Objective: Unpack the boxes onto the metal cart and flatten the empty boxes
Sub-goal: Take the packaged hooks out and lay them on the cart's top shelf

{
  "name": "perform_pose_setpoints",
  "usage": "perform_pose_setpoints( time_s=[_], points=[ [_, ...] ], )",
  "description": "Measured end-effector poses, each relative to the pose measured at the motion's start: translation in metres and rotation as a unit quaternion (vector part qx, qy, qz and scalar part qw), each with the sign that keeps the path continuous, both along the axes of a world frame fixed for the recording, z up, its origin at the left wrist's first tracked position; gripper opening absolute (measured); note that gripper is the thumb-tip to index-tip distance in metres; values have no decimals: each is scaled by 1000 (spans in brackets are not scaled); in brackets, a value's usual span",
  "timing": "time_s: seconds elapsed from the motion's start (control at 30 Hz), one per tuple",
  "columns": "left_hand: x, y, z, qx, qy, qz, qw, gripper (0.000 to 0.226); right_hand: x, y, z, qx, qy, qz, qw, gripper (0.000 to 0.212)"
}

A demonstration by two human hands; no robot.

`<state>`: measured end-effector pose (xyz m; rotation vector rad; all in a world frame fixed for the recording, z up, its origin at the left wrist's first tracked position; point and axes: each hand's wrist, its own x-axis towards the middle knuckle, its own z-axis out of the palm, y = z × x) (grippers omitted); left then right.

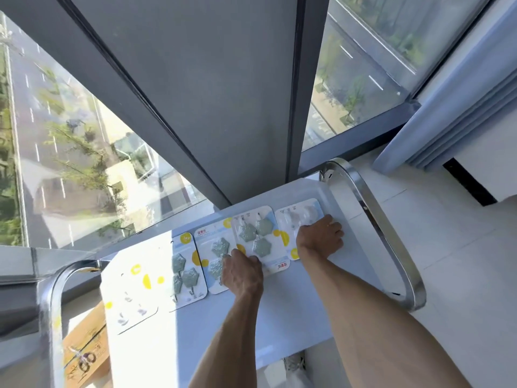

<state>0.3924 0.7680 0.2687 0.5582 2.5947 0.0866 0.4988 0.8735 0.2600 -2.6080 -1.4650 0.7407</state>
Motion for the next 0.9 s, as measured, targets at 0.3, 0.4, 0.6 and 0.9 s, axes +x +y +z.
perform_pose_setpoints(
  time_s=[0.3, 0.4, 0.6, 0.9],
  points=[
    [-39, -10, 29, 68, 63, -6, 996, 19, -29, -11, 28, 68, 14, 104, 992, 45],
    [-64, -19, 50, 102, 117, -82, 985, 27, -48, -25, 44, 105, 19, 187, 977, 44],
    [-132, -72, 94, 130, 150, -91, 976, 47, -110, -91, 80, 152, -1, 329, 932, 46],
    [-306, -290, 149, 135, 182, 5, 974, 47, -270, -285, 140, 204, 68, 373, 903, 35]
  ],
)
